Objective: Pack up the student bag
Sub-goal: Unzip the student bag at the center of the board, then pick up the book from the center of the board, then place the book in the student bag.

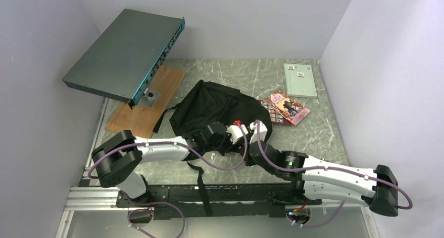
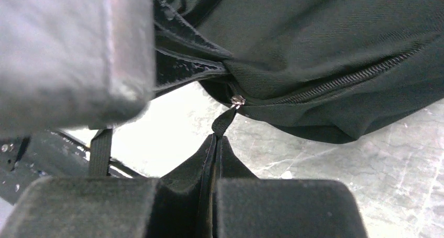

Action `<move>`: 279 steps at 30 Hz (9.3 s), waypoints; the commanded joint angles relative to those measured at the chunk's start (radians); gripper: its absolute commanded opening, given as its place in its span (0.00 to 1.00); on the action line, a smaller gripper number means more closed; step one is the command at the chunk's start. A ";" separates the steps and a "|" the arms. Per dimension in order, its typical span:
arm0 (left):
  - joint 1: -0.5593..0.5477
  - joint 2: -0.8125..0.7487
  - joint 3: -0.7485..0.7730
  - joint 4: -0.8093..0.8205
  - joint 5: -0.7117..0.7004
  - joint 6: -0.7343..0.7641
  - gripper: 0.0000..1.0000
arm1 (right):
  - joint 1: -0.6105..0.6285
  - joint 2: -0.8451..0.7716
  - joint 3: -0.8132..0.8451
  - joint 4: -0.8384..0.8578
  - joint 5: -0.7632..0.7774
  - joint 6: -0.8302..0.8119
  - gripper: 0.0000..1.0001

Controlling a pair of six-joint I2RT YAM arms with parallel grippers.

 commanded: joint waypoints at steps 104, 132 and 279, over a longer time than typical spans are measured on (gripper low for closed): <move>-0.251 -0.474 0.151 -0.782 -0.654 -0.619 0.00 | -0.679 0.735 0.651 -0.042 -0.464 -0.470 0.50; -0.235 -0.318 0.250 -0.814 -0.568 -0.634 0.00 | -1.718 0.580 -0.110 0.763 -1.108 0.233 0.88; 0.155 -0.431 0.482 -0.705 -0.289 -0.663 0.00 | -0.354 0.516 0.061 0.534 -0.581 0.068 0.60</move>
